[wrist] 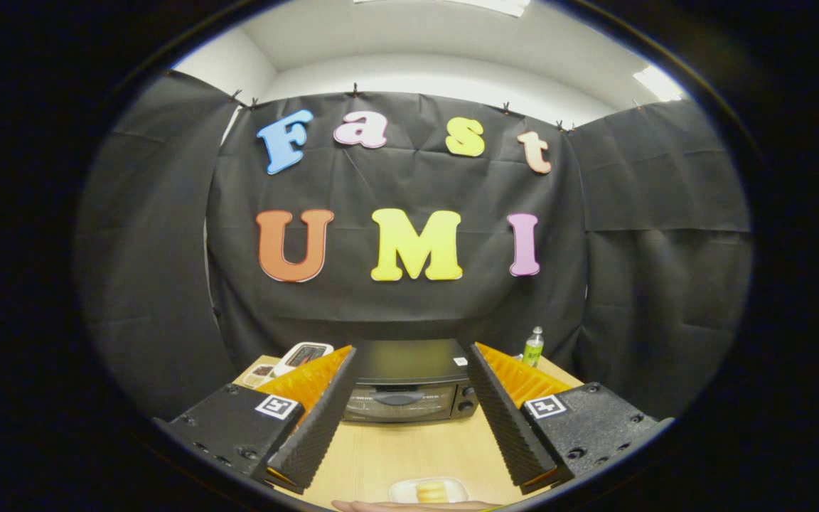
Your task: Open the toaster oven, put the food inside, and close the toaster oven door.
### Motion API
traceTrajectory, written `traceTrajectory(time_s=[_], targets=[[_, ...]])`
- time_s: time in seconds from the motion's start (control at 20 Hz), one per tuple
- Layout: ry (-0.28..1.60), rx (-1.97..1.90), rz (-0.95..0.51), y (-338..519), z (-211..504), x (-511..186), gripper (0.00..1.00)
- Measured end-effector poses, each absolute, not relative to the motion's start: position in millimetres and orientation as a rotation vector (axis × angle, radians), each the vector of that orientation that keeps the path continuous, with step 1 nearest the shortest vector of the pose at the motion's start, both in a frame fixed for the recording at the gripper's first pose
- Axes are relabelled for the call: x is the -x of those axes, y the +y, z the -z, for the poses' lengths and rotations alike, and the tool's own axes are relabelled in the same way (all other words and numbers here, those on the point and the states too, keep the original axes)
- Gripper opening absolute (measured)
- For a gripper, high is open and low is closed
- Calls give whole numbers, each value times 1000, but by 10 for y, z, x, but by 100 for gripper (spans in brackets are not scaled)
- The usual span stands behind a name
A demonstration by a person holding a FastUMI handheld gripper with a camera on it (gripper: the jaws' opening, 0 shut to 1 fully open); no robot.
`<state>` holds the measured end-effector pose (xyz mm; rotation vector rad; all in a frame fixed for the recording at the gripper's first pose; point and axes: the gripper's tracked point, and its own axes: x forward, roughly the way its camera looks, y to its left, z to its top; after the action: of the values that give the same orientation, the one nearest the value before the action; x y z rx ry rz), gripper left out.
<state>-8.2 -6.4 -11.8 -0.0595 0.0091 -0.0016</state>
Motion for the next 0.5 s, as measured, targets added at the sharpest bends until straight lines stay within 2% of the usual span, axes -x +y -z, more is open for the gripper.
traceTrajectory(time_s=[0.5], targets=[[17, 72, -34, -107, 283, -212, 100]])
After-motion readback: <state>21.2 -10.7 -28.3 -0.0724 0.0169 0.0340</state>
